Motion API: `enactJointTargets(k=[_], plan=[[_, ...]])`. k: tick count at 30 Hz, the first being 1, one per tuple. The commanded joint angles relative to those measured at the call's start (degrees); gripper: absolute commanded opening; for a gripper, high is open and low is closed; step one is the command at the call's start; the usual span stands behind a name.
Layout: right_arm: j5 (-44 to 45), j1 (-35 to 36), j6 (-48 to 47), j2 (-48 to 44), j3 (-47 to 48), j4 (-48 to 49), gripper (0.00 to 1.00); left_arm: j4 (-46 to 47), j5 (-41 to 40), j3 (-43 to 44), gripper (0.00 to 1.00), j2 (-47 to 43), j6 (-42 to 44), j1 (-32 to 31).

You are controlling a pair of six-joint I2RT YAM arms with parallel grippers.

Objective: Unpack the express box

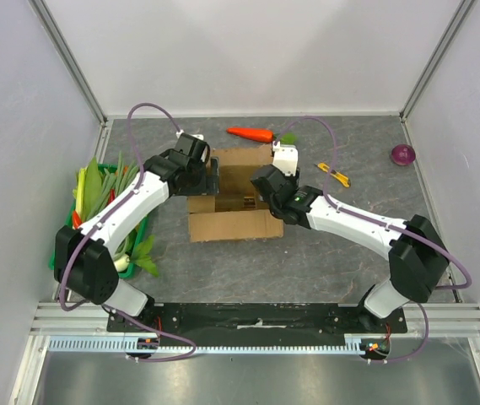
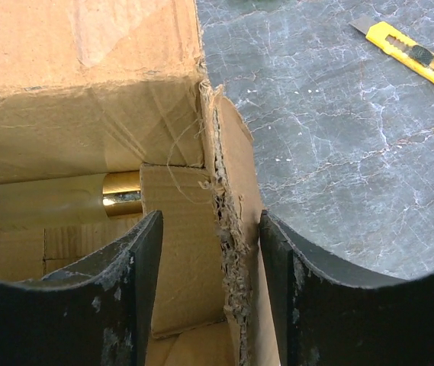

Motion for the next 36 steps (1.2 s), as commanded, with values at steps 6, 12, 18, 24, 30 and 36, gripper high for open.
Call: enactJointTargets(k=[6,12,18,24,30,36], plan=[[0.08,0.14,0.52,1.06,0.47,1.97,0.62,-3.84,-11.29,5.23,0.96,5.54,-0.05,-3.82],[-0.19,0.14,0.17,1.67,0.47,1.88,0.62,-6.04,-16.3,7.34,0.97,5.54,0.92,-4.09],[-0.36,-0.13,0.17,2.55,1.09,1.35,0.62,-7.27,-19.57,10.06,0.96,2.9,2.59,-4.0],[-0.45,-0.48,0.35,3.43,1.88,0.3,0.6,-7.62,-20.44,10.86,0.96,0.1,2.33,-3.82],[-0.01,-0.57,0.35,2.38,2.14,0.21,0.64,-3.32,-21.77,8.14,0.96,-4.74,3.12,-0.49],[-0.19,-0.66,0.26,1.94,2.49,0.47,0.65,-0.95,-19.4,4.27,0.95,-9.57,2.94,3.91]])
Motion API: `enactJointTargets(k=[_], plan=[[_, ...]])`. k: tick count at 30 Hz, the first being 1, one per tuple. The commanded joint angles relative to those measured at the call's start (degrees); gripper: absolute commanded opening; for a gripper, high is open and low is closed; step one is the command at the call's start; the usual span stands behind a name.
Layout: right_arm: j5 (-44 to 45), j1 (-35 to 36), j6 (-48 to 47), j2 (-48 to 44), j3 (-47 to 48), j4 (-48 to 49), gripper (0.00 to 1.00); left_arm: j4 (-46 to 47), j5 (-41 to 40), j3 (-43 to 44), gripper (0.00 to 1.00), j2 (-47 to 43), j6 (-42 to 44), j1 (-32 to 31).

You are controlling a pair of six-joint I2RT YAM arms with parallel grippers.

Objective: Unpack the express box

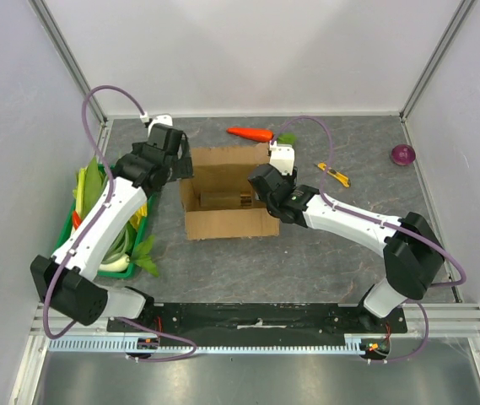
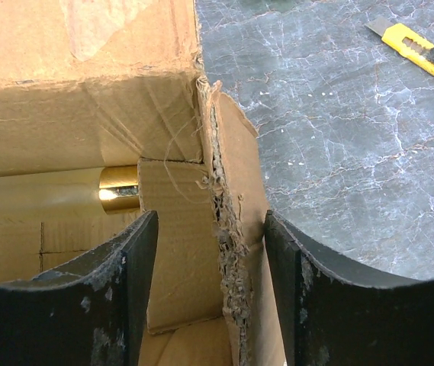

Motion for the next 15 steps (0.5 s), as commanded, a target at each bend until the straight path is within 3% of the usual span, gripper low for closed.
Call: enactJointTargets(k=[1,7,12,15], plan=[[0.67,-0.44,0.63,-0.18,1.64,-0.64,0.65,3.84,-0.2,-2.64,0.94,-3.78,1.26,2.66],[0.84,-0.44,0.54,-0.53,1.82,-0.02,0.66,4.55,1.12,-5.89,0.93,-4.76,0.29,4.34],[0.93,-0.44,0.45,-1.32,1.46,-0.11,0.67,4.37,-5.91,-9.76,0.92,-4.05,-0.76,4.86],[1.02,-0.44,0.45,-1.24,1.46,-0.02,0.67,5.25,-2.58,-10.38,0.89,-3.61,-1.2,4.87]])
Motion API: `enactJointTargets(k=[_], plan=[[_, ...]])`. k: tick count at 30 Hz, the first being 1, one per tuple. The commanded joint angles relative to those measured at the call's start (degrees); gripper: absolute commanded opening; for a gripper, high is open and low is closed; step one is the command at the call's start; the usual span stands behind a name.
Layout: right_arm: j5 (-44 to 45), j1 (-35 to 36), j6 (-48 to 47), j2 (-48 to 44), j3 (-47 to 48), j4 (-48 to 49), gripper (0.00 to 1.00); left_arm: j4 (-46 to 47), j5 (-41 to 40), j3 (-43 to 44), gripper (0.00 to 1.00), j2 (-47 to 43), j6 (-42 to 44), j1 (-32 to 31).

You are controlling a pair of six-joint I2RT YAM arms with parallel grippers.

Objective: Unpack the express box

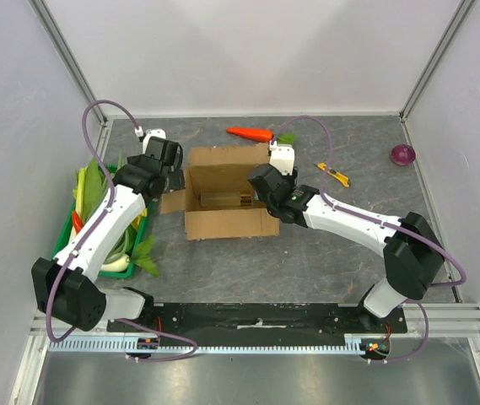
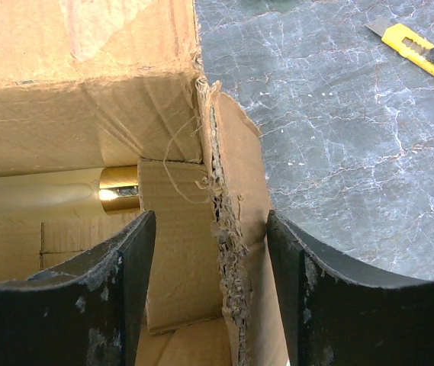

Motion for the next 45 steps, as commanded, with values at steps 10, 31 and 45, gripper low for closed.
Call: enactJointTargets(k=[10,31,45], plan=[[0.87,-0.39,-1.39,-2.53,2.8,-0.02,0.67,6.27,11.07,1.66,0.4,-1.6,-0.99,0.47],[-0.89,-0.39,-11.06,-8.77,9.84,-0.81,0.7,7.33,21.89,0.25,0.59,4.97,-0.72,0.38],[-23.42,-1.1,-26.78,-11.06,9.49,3.92,0.72,16.03,29.98,1.48,0.02,4.11,13.42,0.38]])
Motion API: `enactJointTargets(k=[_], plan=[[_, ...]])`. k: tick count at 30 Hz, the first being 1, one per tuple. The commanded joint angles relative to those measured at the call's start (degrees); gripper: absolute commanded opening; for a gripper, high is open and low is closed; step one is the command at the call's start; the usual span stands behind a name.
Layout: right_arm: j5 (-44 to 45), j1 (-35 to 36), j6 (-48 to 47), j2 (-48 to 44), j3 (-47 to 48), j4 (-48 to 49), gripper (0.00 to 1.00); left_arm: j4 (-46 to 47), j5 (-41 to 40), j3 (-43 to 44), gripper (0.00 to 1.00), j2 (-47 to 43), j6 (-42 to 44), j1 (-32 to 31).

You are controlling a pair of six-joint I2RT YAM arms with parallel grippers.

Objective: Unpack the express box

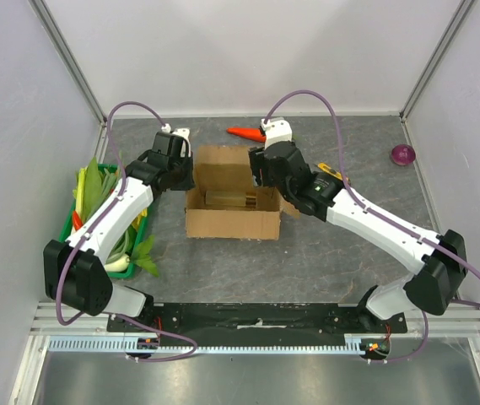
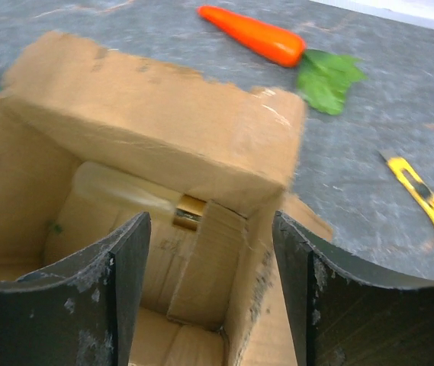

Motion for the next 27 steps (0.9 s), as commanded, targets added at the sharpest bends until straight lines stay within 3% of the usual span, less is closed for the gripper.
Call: enactJointTargets(k=[1,7,11,19,27], plan=[[-15.93,-0.31,-9.67,-3.19,0.85,5.0,0.71,9.64,4.85,1.72,0.02,-1.91,9.31,-0.12],[-32.7,-0.22,-14.61,-2.31,0.77,4.65,0.68,17.47,13.02,-4.07,0.02,-5.69,16.79,-0.21],[-37.92,-0.13,-18.38,-2.4,-0.98,4.39,0.66,23.36,16.88,-9.69,0.02,-8.5,21.54,-0.12],[-37.84,2.06,-23.91,-2.75,-4.86,3.51,0.59,35.32,25.32,-19.98,0.02,-11.66,26.28,-0.12],[-26.26,7.95,-24.98,0.23,-5.91,2.37,0.53,40.5,28.14,-23.32,0.02,-13.33,27.78,-0.12]])
